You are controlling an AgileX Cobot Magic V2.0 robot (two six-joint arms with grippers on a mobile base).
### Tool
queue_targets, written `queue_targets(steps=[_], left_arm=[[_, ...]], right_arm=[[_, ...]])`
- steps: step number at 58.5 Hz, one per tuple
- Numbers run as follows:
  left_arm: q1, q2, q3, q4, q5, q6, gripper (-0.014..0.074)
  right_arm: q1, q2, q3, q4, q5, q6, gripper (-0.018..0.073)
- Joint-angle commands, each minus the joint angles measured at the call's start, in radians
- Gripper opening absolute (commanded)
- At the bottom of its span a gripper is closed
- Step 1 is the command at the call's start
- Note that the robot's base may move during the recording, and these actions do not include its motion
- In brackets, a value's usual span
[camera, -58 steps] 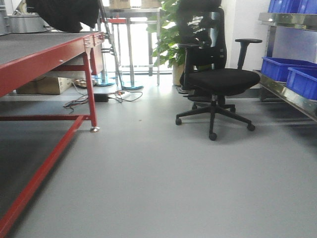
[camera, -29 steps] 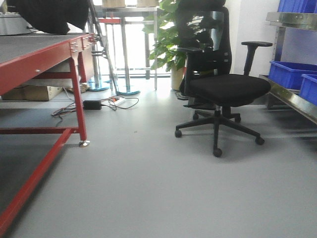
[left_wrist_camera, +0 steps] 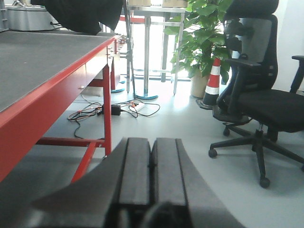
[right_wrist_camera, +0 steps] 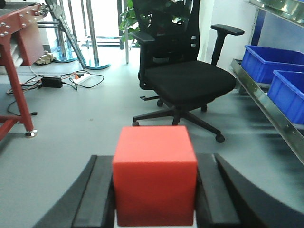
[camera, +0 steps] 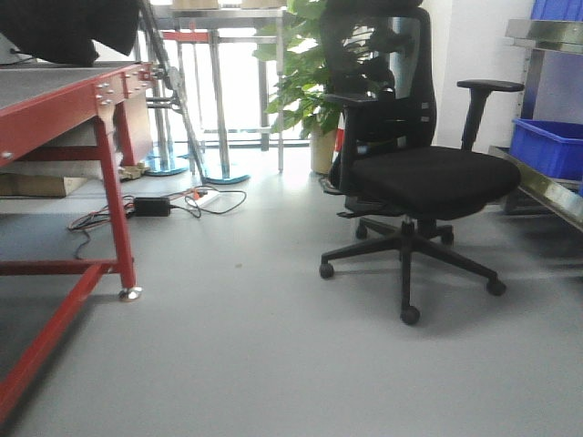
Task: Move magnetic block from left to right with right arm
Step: 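Drive the base away from the first table holding the cube, then turn the base toward the second red table, cube held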
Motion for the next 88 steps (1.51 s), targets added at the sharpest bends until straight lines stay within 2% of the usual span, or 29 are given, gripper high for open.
queue_targets(steps=[1,88], left_arm=[[-0.001,-0.002,0.011,-0.009,-0.083,-0.001,-0.0117],[-0.001,-0.002,0.011,-0.009,-0.083,-0.001,-0.0117]], right_arm=[[-0.006,0.008,-0.027,-0.009,-0.091,-0.007,0.0317],[-0.006,0.009,-0.027,-0.009,-0.091,-0.007,0.0317]])
